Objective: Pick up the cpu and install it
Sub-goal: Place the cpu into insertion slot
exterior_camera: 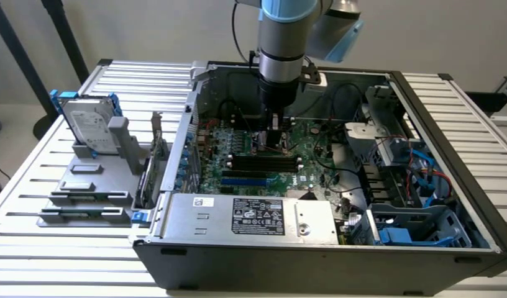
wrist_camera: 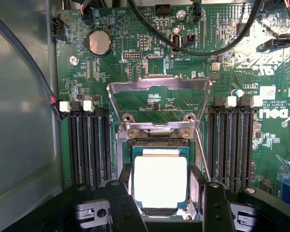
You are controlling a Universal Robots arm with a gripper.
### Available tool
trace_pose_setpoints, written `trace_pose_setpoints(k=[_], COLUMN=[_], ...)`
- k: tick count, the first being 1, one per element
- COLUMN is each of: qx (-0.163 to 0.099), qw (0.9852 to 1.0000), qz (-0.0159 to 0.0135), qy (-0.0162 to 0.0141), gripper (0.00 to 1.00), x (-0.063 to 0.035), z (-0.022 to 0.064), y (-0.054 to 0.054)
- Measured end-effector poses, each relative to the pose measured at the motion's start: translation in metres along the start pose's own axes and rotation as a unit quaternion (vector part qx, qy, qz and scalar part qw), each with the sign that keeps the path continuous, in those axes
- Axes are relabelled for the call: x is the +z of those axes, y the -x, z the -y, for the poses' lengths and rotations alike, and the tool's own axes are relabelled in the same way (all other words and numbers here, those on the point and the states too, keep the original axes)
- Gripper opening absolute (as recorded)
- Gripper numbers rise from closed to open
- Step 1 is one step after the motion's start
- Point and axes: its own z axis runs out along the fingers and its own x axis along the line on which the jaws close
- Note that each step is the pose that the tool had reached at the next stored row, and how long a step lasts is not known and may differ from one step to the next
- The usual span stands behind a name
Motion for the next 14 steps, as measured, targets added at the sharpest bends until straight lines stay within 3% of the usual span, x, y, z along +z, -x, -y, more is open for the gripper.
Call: trace_pose_setpoints(k=[5, 14], qx=[-0.011, -0.011], qw=[0.9999, 0.9999], qz=[-0.0004, -0.0004], qy=[0.0027, 0.0030], gripper=[0.55, 0.55], x=[0.0010, 0.0038], z=[0.0011, 0.0022], y=[0.0000, 0.0002])
